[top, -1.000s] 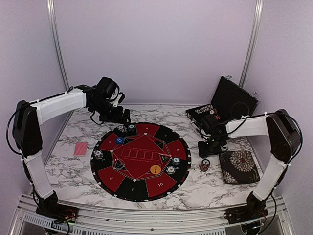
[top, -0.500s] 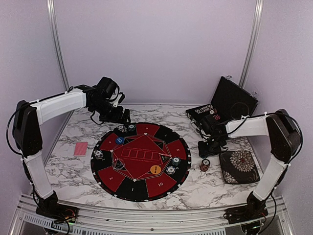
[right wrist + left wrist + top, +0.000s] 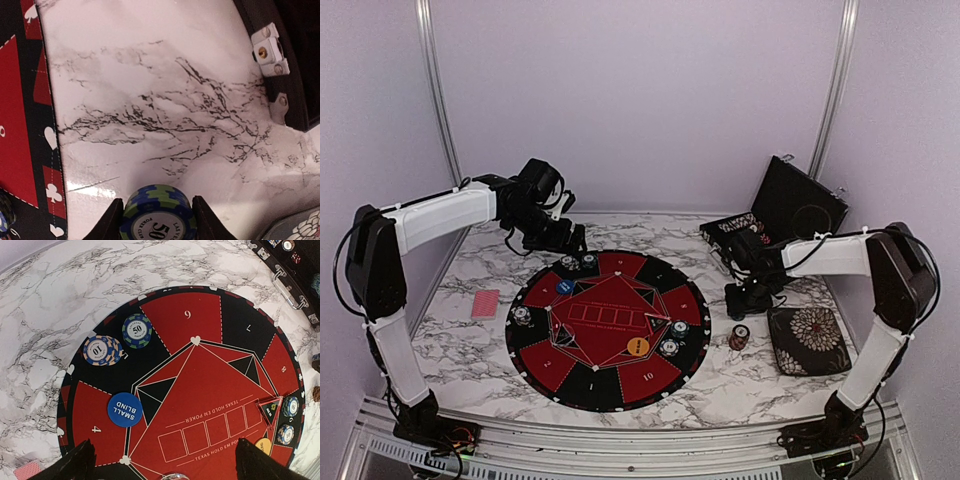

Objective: Distribute texas hold em gaming equipment
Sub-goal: Pick up the pile of poker chips from the center of the board, then place the poker chips pile in the dealer area, then move the pile of poker chips to the dealer area.

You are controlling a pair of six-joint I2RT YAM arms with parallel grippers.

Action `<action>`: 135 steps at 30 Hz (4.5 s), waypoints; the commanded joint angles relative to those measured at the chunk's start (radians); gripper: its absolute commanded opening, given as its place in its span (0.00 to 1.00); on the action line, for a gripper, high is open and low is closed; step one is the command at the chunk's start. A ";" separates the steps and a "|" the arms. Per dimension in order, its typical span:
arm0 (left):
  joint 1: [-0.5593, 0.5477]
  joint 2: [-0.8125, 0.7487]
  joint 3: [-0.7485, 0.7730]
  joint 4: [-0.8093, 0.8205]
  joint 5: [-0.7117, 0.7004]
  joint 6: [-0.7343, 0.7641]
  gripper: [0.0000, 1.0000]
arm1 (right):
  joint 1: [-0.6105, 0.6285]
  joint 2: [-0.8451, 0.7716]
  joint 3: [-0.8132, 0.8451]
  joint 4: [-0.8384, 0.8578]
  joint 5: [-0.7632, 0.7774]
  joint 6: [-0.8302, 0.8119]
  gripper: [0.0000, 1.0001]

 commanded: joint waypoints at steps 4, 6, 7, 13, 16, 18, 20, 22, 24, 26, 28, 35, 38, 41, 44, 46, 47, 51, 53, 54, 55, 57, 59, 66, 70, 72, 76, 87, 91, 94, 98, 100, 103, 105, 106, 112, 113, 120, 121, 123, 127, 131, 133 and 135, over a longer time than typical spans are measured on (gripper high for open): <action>0.002 -0.011 -0.011 0.018 0.012 0.006 0.99 | 0.010 0.001 0.102 -0.031 0.027 -0.001 0.30; 0.001 -0.013 -0.012 0.018 0.016 0.004 0.99 | 0.011 0.010 0.126 -0.043 0.031 -0.007 0.29; 0.002 -0.013 -0.014 0.019 0.017 0.003 0.99 | 0.012 0.014 0.138 -0.049 0.030 -0.009 0.29; 0.002 -0.030 -0.034 0.017 0.012 -0.023 0.99 | 0.055 0.058 0.242 -0.094 0.039 -0.016 0.29; 0.006 -0.051 -0.050 0.016 0.002 -0.041 0.99 | 0.094 0.094 0.306 -0.122 0.052 -0.014 0.29; 0.014 -0.072 -0.075 0.018 -0.001 -0.057 0.99 | 0.122 0.117 0.349 -0.136 0.053 -0.011 0.29; 0.022 -0.102 -0.107 0.023 -0.004 -0.073 0.99 | 0.150 0.143 0.392 -0.149 0.052 -0.006 0.29; 0.037 -0.135 -0.148 0.033 -0.005 -0.087 0.99 | 0.182 0.170 0.441 -0.164 0.053 -0.003 0.29; 0.054 -0.164 -0.186 0.042 -0.001 -0.096 0.99 | 0.212 0.198 0.488 -0.180 0.054 0.001 0.29; 0.070 -0.192 -0.222 0.050 0.002 -0.101 0.99 | 0.246 0.226 0.534 -0.193 0.054 0.005 0.29; 0.084 -0.218 -0.253 0.053 0.003 -0.103 0.99 | 0.282 0.257 0.579 -0.207 0.053 0.007 0.29; 0.139 -0.285 -0.338 0.060 0.023 -0.107 0.99 | 0.408 0.367 0.732 -0.260 0.056 0.022 0.28; 0.160 -0.296 -0.358 0.060 0.032 -0.105 0.99 | 0.470 0.401 0.788 -0.276 0.054 0.030 0.28; 0.178 -0.302 -0.370 0.061 0.040 -0.107 0.99 | 0.524 0.432 0.830 -0.287 0.045 0.039 0.28; 0.192 -0.306 -0.378 0.061 0.047 -0.106 0.99 | 0.572 0.464 0.869 -0.303 0.035 0.045 0.28; 0.200 -0.308 -0.385 0.061 0.051 -0.107 0.99 | 0.602 0.488 0.891 -0.307 0.024 0.045 0.28; 0.204 -0.309 -0.387 0.061 0.054 -0.106 0.99 | 0.618 0.500 0.902 -0.312 0.019 0.045 0.28; 0.218 -0.312 -0.397 0.062 0.055 -0.104 0.99 | 0.673 0.552 0.948 -0.325 0.008 0.040 0.28; 0.222 -0.314 -0.399 0.063 0.054 -0.102 0.99 | 0.697 0.574 0.966 -0.330 0.009 0.036 0.28; 0.223 -0.315 -0.399 0.064 0.054 -0.102 0.99 | 0.706 0.583 0.973 -0.330 0.008 0.034 0.28; 0.224 -0.315 -0.399 0.064 0.054 -0.102 0.99 | 0.716 0.592 0.980 -0.330 0.006 0.032 0.28; 0.224 -0.318 -0.402 0.063 0.057 -0.103 0.99 | 0.732 0.606 0.990 -0.326 0.004 0.027 0.28; 0.224 -0.319 -0.408 0.063 0.059 -0.103 0.99 | 0.748 0.624 1.000 -0.326 0.003 0.023 0.28; 0.224 -0.324 -0.427 0.066 0.061 -0.104 0.99 | 0.787 0.649 0.998 -0.320 0.003 0.020 0.29; 0.224 -0.324 -0.433 0.067 0.067 -0.101 0.99 | 0.790 0.645 0.981 -0.317 0.003 0.024 0.33; 0.223 -0.324 -0.437 0.068 0.071 -0.099 0.99 | 0.790 0.639 0.970 -0.312 0.002 0.023 0.37; 0.221 -0.328 -0.446 0.067 0.081 -0.099 0.99 | 0.790 0.626 0.944 -0.299 -0.005 0.021 0.47; 0.187 -0.363 -0.481 0.059 0.096 -0.112 0.99 | 0.787 0.533 0.881 -0.265 -0.012 -0.003 0.79; 0.129 -0.397 -0.494 0.038 0.074 -0.122 0.99 | 0.758 0.436 0.823 -0.234 -0.002 -0.019 0.85; 0.074 -0.420 -0.497 0.009 0.041 -0.139 0.99 | 0.714 0.337 0.750 -0.200 0.017 -0.030 0.86; -0.019 -0.459 -0.513 -0.019 0.005 -0.172 0.99 | 0.629 0.199 0.628 -0.125 0.053 -0.042 0.86; -0.073 -0.476 -0.526 -0.027 -0.007 -0.201 0.99 | 0.578 0.137 0.575 -0.079 0.072 -0.051 0.85; -0.154 -0.497 -0.546 -0.033 -0.025 -0.244 0.99 | 0.495 0.051 0.504 -0.005 0.070 -0.059 0.85; -0.217 -0.496 -0.557 -0.035 -0.039 -0.276 0.99 | 0.442 0.000 0.462 0.049 0.067 -0.072 0.85; -0.249 -0.489 -0.561 -0.036 -0.050 -0.292 0.99 | 0.416 -0.024 0.442 0.076 0.066 -0.080 0.84; -0.407 -0.395 -0.569 -0.040 -0.091 -0.369 0.98 | 0.318 -0.091 0.393 0.147 0.038 -0.099 0.84; -0.430 -0.370 -0.563 -0.041 -0.092 -0.372 0.97 | 0.312 -0.095 0.386 0.152 0.036 -0.100 0.84; -0.509 -0.213 -0.502 -0.043 -0.076 -0.354 0.93 | 0.300 -0.116 0.336 0.180 0.021 -0.080 0.84; -0.513 -0.197 -0.488 -0.042 -0.076 -0.345 0.93 | 0.300 -0.118 0.330 0.182 0.021 -0.077 0.83; -0.519 -0.171 -0.471 -0.042 -0.076 -0.331 0.91 | 0.299 -0.125 0.317 0.184 0.024 -0.074 0.83; -0.520 -0.126 -0.445 -0.043 -0.044 -0.312 0.90 | 0.297 -0.137 0.305 0.185 0.031 -0.071 0.84; -0.520 -0.090 -0.430 -0.043 -0.047 -0.299 0.87 | 0.294 -0.145 0.297 0.183 0.036 -0.071 0.84; -0.520 -0.074 -0.422 -0.042 -0.049 -0.294 0.85 | 0.293 -0.146 0.295 0.181 0.036 -0.071 0.84; -0.520 -0.062 -0.418 -0.043 -0.049 -0.291 0.83 | 0.292 -0.150 0.292 0.182 0.038 -0.072 0.83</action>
